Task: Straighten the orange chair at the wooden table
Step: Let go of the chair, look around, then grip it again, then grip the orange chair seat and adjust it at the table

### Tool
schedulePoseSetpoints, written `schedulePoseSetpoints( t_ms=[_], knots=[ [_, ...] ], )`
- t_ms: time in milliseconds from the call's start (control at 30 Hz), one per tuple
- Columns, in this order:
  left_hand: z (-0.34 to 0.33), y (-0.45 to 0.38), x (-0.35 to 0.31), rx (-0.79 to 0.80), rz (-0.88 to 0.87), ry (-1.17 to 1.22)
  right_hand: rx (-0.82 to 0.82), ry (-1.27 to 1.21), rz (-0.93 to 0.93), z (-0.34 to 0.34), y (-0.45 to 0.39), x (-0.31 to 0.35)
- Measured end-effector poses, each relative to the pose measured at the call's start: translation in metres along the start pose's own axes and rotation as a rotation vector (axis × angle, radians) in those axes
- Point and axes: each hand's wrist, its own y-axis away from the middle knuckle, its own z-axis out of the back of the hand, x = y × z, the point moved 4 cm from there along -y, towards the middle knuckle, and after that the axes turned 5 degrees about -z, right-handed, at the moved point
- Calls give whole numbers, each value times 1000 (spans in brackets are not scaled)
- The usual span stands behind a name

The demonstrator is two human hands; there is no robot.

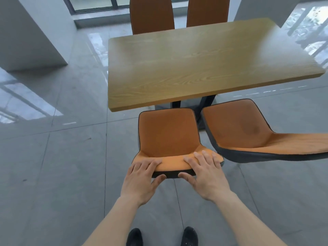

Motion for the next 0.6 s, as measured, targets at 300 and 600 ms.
schedulePoseSetpoints(
  t_ms=[300, 600],
  knots=[
    [-12, 4, -25, 38, 72, 11, 19, 4, 59, 2, 6, -23],
    [-8, 6, -26, 36, 50, 44, 37, -5, 38, 9, 11, -24]
  ],
)
